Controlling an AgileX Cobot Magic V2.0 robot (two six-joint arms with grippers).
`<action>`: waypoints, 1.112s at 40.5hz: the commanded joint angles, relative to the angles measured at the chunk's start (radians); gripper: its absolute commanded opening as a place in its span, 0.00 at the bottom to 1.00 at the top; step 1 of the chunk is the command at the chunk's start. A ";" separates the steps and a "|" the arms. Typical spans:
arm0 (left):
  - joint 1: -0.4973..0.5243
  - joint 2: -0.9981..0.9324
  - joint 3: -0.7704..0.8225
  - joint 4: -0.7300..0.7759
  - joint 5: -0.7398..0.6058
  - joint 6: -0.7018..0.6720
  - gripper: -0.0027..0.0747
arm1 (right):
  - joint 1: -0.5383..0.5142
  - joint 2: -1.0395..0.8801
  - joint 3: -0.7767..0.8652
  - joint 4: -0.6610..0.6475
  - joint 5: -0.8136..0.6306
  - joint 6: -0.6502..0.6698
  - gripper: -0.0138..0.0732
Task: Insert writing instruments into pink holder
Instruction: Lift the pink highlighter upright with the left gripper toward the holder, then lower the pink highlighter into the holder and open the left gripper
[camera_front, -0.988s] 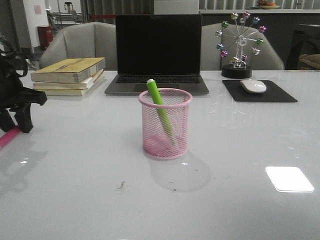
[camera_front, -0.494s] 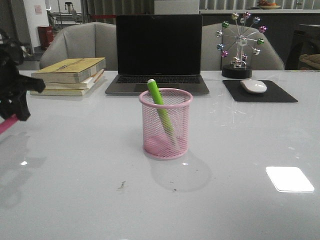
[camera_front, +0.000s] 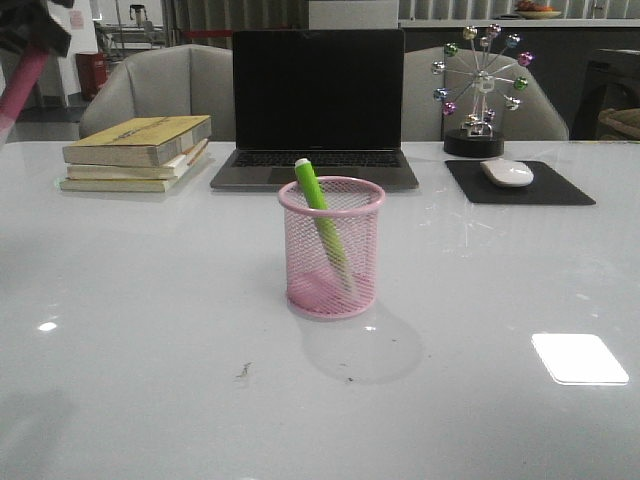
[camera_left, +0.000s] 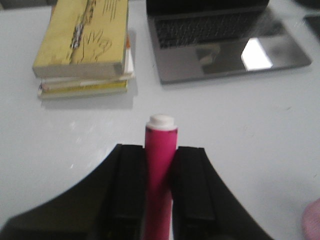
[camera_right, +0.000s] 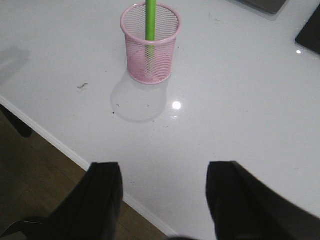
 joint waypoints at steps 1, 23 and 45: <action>-0.081 -0.107 0.080 -0.028 -0.318 -0.005 0.15 | -0.003 0.000 -0.026 -0.018 -0.068 -0.005 0.72; -0.497 0.183 0.159 -0.028 -1.173 -0.015 0.15 | -0.003 0.000 -0.026 -0.018 -0.068 -0.005 0.72; -0.541 0.486 -0.018 -0.034 -1.159 -0.015 0.15 | -0.003 0.000 -0.026 -0.018 -0.068 -0.005 0.72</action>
